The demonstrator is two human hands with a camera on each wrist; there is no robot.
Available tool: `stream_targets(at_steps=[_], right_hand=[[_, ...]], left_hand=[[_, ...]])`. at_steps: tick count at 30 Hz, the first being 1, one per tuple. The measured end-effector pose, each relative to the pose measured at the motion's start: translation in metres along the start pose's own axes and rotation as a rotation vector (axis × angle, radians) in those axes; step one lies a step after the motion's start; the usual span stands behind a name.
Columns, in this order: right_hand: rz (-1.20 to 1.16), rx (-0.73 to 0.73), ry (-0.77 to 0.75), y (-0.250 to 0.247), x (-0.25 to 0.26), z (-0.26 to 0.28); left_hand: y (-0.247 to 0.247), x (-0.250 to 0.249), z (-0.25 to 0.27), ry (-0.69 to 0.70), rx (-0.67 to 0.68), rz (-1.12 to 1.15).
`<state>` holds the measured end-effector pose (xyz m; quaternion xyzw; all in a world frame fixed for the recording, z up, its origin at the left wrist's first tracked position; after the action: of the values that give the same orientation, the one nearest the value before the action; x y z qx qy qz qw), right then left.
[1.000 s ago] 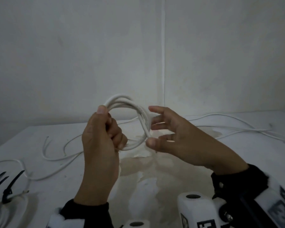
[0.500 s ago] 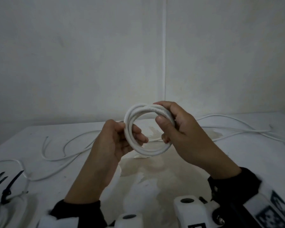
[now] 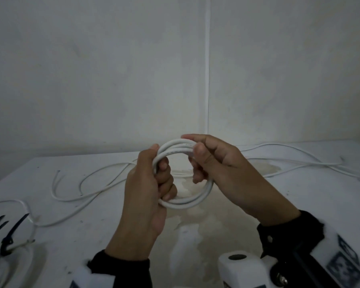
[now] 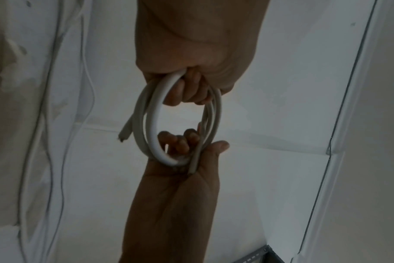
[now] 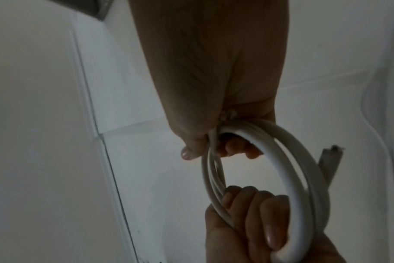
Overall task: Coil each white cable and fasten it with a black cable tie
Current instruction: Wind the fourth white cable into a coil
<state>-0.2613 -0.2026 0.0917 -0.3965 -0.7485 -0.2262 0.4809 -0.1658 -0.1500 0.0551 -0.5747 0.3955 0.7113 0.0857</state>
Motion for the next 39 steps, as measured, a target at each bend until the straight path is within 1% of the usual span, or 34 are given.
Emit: stream_targets(at_steps=[3, 6, 11, 13, 17, 22, 28, 32, 36, 39], right_hand=[[-0.001, 0.043, 0.049, 0.002, -0.007, 0.001], [-0.044, 0.02, 0.081, 0.0, -0.011, 0.0], [-0.152, 0.026, 0.097, 0.007, -0.007, 0.002], [-0.151, 0.024, 0.092, 0.006, -0.006, 0.003], [-0.154, 0.024, 0.111, 0.005, -0.007, 0.004], [-0.188, 0.089, 0.208, 0.008, -0.017, 0.005], [-0.267, 0.007, 0.194, 0.004, -0.018, 0.0], [-0.399, 0.032, 0.22, 0.012, -0.02, 0.001], [-0.417, 0.08, 0.181, 0.008, -0.012, 0.002], [-0.401, 0.016, 0.156, 0.003, -0.014, -0.001]], left_hand=[[-0.004, -0.004, -0.001, 0.021, -0.02, 0.016], [-0.002, -0.002, -0.001, 0.027, -0.018, 0.021], [-0.005, -0.003, -0.002, 0.04, -0.044, 0.024], [-0.006, -0.003, -0.002, 0.042, -0.06, 0.03], [-0.007, -0.005, 0.0, 0.088, -0.084, 0.016], [-0.013, -0.006, -0.005, 0.09, -0.121, 0.014], [-0.01, -0.003, -0.004, 0.087, -0.098, -0.03], [-0.014, -0.005, -0.005, 0.101, -0.121, -0.009], [-0.013, -0.007, -0.005, 0.104, -0.116, 0.014], [-0.011, -0.007, -0.003, 0.116, -0.109, 0.01]])
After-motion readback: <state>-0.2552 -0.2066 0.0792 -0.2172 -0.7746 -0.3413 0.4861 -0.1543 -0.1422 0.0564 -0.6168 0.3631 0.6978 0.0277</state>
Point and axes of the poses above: each hand's wrist, its own z-axis away from the middle knuckle, its own y-axis out of the palm, x = y × z, the point moved 9 cm from there along -z, towards the middle knuckle, and after that the axes turned 13 degrees about -x, right-handed, at the moved point
